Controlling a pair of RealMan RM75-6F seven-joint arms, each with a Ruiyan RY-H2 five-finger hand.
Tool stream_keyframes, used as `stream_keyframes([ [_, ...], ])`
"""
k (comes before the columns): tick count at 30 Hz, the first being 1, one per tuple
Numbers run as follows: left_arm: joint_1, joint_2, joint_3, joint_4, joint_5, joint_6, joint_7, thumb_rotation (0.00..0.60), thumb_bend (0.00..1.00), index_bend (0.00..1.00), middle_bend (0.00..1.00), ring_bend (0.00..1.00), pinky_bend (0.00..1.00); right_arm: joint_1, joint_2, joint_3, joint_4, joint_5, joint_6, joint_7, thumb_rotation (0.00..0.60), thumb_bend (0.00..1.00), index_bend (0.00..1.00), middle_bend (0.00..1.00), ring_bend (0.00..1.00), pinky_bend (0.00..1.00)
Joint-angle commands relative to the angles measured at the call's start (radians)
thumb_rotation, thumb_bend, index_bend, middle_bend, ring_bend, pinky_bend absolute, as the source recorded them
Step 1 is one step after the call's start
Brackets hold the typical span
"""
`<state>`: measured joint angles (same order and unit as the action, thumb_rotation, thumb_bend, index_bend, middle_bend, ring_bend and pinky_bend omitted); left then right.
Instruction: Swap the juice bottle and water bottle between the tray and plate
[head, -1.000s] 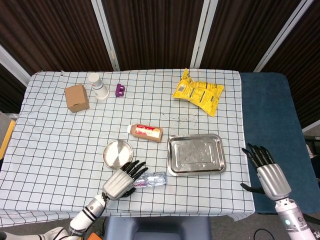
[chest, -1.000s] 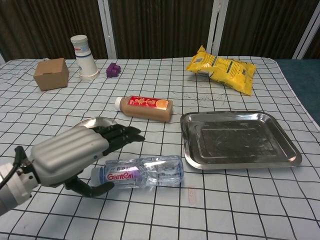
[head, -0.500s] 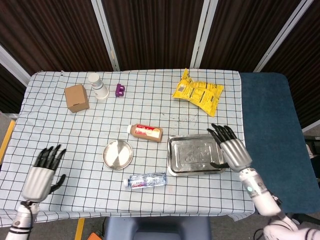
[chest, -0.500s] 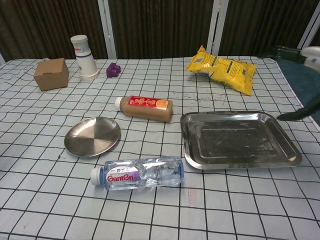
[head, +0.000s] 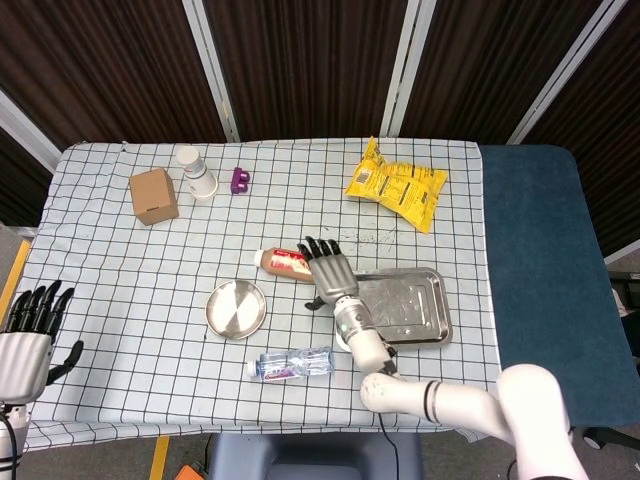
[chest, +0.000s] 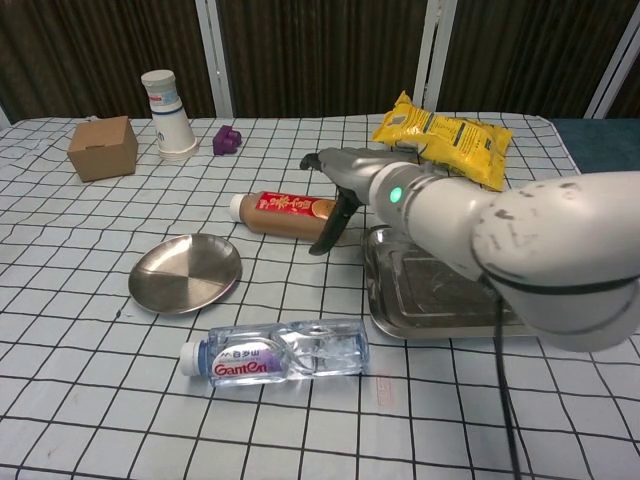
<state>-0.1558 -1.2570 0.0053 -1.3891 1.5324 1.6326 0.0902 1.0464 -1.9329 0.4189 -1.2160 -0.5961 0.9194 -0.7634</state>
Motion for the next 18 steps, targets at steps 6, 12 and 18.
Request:
stream_keyframes([
  [6, 0.007, 0.004, -0.017, -0.005, 0.002, -0.007, -0.005, 0.6, 0.36, 0.0, 0.0, 0.0, 0.08, 0.192, -0.187, 0.098, 0.332, 0.085, -0.077, -0.013, 0.6, 0.22, 0.14, 0.14, 0.0, 0.04],
  [12, 0.005, 0.008, -0.025, -0.003, -0.003, -0.035, -0.024, 0.6, 0.36, 0.0, 0.0, 0.0, 0.08, 0.25, -0.251, 0.122, 0.501, 0.105, -0.126, -0.002, 0.6, 0.27, 0.33, 0.28, 0.05, 0.15],
  [18, 0.008, 0.011, -0.031, -0.009, 0.004, -0.039, -0.029, 0.6, 0.36, 0.0, 0.0, 0.0, 0.08, 0.274, -0.288, 0.146, 0.623, 0.076, -0.165, 0.077, 0.6, 0.31, 0.52, 0.41, 0.21, 0.33],
])
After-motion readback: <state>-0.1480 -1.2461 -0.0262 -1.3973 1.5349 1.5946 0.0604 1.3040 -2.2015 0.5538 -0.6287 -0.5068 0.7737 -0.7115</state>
